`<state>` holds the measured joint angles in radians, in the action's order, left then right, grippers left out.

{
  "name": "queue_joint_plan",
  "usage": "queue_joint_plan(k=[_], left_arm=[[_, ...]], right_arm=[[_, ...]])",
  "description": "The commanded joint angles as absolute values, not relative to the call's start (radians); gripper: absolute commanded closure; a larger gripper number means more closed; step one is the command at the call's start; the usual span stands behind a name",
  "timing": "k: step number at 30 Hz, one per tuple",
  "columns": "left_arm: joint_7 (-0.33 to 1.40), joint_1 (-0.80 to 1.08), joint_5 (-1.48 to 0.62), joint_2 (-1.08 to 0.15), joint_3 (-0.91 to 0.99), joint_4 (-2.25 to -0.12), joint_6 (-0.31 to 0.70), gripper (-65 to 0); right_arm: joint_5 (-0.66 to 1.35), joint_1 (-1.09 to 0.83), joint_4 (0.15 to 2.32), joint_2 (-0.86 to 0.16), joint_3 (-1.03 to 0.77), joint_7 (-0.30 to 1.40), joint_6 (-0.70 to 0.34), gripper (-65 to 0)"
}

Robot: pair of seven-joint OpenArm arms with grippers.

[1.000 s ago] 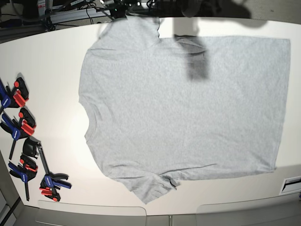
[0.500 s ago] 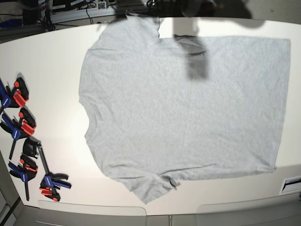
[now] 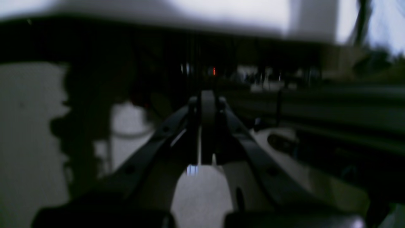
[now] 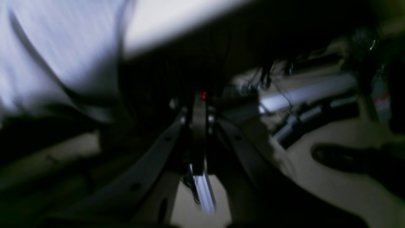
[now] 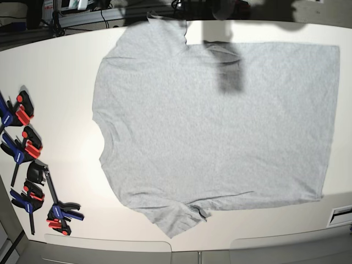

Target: Fold the T-shirt properly

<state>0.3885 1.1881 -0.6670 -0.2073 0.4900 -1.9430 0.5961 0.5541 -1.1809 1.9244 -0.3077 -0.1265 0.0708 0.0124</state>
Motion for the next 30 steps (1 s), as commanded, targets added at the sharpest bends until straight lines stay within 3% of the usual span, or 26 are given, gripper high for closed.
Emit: queue_joint_plan(k=[1,14,22,30], left_arm=[[0.377,1.208,-0.688,-0.209,0.51,-1.966,0.607,0.0],[0.374,1.151,-0.716,-0.199,0.542,-1.978,0.607,0.0],[0.374,1.125,-0.715,-0.195,0.542,-1.978,0.607,0.0],[0.375,1.125,-0.715,-0.195,0.542,-1.978,0.607,0.0]], right_arm=[[0.558,-1.183,1.972,-0.313,-0.15,0.046,0.0,0.0],[0.554,-0.964,2.002,-0.255,-0.292,0.125,-0.04,0.0],[0.566,-0.844,1.843,-0.255,-0.297,0.15,-0.146,0.0],[0.839,-0.733,1.707,-0.255,-0.445,0.191,-0.338,0.0]])
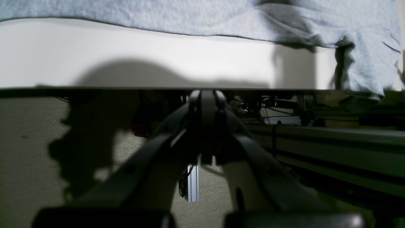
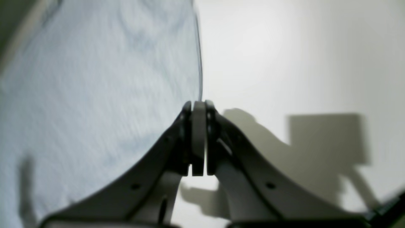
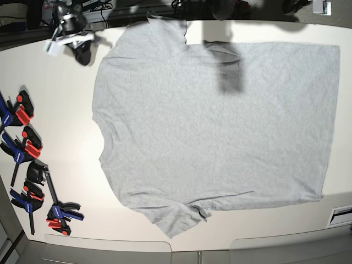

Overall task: Fold the T-shirt properly
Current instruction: 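Move the right gripper to the grey shirt's shoulder corner and pinch it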

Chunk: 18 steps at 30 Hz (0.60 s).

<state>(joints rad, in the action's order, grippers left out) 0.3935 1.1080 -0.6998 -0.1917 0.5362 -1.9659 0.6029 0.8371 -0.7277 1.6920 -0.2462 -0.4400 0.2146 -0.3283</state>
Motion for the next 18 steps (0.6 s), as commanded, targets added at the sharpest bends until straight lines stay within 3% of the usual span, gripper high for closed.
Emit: queue_joint_plan(k=[1,5,10,15,17,18], left_arm=[[0.375,1.125,-0.715,-0.195,0.542,-1.978,0.607,0.0],[0.374,1.125,-0.715,-0.195,0.542,-1.978,0.607,0.0],[0.374,1.124,-0.716,-0.195,0.542,-1.978,0.607,0.0],[0.374,1.124,-0.716,-0.195,0.542,-1.978,0.607,0.0],[0.374,1.124,-0.716,-0.195,0.542,-1.978,0.607,0.0],[0.374,1.124,-0.716,-0.195,0.542,-1.978,0.607,-4.7]], right_arm=[[0.875,-0.714,1.691,-0.255,-0.472,0.214,-0.352,0.0],[0.93,-0.643,1.629,-0.255,-0.546,0.253,-0.359,0.0],[0.733,-0.591,1.604,-0.227,-0.55,0.316,-0.355,0.0],[0.725,-0.587,1.604,-0.168,-0.542,0.344,-0.356,-27.2],[0.744,-0.587,1.604,-0.157,-0.526,0.398,-0.356,-29.7],[0.763,-0.587,1.604,-0.153,-0.514,0.427,-0.356,-29.7]])
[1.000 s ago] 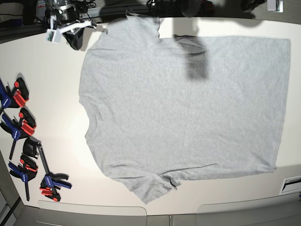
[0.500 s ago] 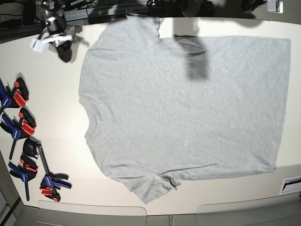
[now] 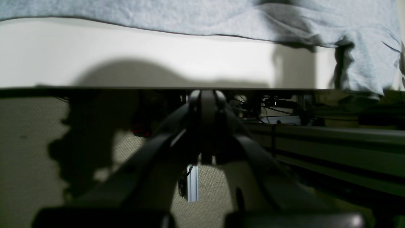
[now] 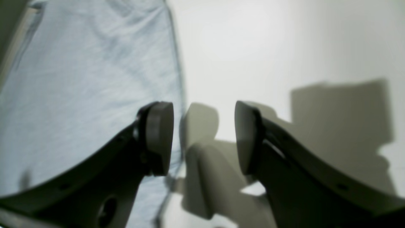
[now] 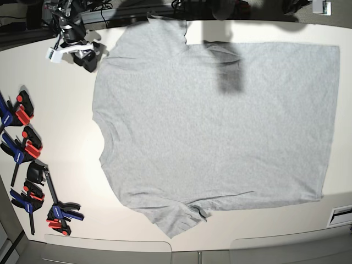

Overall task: Fold the T-shirt properly
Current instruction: 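Move the right gripper to the grey shirt's shoulder corner and pinch it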

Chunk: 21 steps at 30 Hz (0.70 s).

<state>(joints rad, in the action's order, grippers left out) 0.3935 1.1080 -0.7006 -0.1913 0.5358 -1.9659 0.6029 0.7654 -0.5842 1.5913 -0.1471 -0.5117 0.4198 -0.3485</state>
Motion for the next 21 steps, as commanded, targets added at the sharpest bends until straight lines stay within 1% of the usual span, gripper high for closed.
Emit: queue_joint_plan(k=[1,3,5,10,15,16,17,19,21], left_arm=[[0.374,1.124,-0.716,-0.195,0.542,-1.978,0.607,-9.6],[0.374,1.121,-0.716,-0.195,0.542,-1.978,0.607,-17.3],[0.39,1.113,-0.716,-0.195,0.542,-1.978,0.607,-20.0],[0.464,1.085,-0.716,-0.195,0.542,-1.978,0.607,-20.2],[0.463,1.079,-0.716,-0.195,0.542,-1.978,0.607,-20.2],[0.463,1.075,-0.716,-0.195,0.542,-1.978,0.607,-20.2],[0.463,1.071,-0.716,-0.195,0.542,-1.979,0.608,-20.2],[0.476,1.056,-0.716,-0.195,0.548,-1.979,0.608,-20.2],[0.53,1.034,-0.716,-0.196,0.564,-1.979,0.608,-20.3]], right_arm=[[0.793,-0.587,1.604,-0.148,-0.501,0.455,-0.355,-29.7],[0.831,-0.583,1.601,-0.134,-0.473,0.487,-0.355,-29.7],[0.83,-0.575,1.596,-0.121,-0.445,0.506,-0.356,-29.7],[0.818,-0.577,1.596,-0.101,-0.389,0.524,-0.356,-29.7],[0.818,-0.577,1.596,-0.08,-0.389,0.524,-0.356,-29.5],[0.818,-0.577,1.596,-0.081,-0.389,0.523,-0.356,-28.6],[0.818,-0.576,1.597,-0.081,-0.389,0.52,-0.356,-25.9],[0.819,-0.576,1.597,-0.08,-0.39,0.521,-0.356,-16.6],[0.818,-0.577,1.597,-0.08,-0.39,0.526,-0.356,-7.6]])
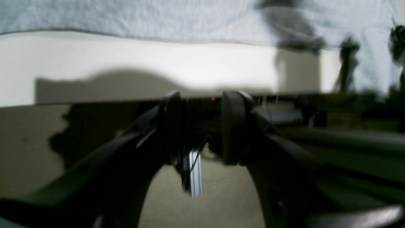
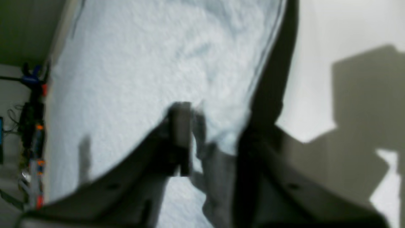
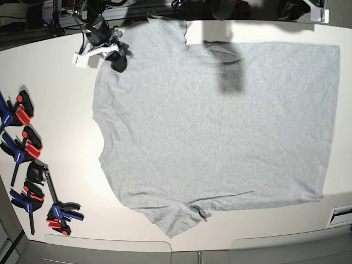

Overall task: Fold the T-shirt properly
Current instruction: 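Move the right gripper to the grey shirt's shoulder corner and pinch it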

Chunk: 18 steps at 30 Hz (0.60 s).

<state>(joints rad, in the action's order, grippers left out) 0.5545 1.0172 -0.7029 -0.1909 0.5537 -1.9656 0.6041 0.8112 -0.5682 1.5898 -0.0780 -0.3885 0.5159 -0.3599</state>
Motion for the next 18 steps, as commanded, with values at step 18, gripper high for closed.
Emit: queue_joint_plan(k=[18], left_arm=[[0.629,0.751,-0.813,-0.379,0.818,-1.828,0.456,-20.3]], right_arm=[[0.814,-0.577,1.597,-0.08,-0.39,0.559,-0.356,0.0]])
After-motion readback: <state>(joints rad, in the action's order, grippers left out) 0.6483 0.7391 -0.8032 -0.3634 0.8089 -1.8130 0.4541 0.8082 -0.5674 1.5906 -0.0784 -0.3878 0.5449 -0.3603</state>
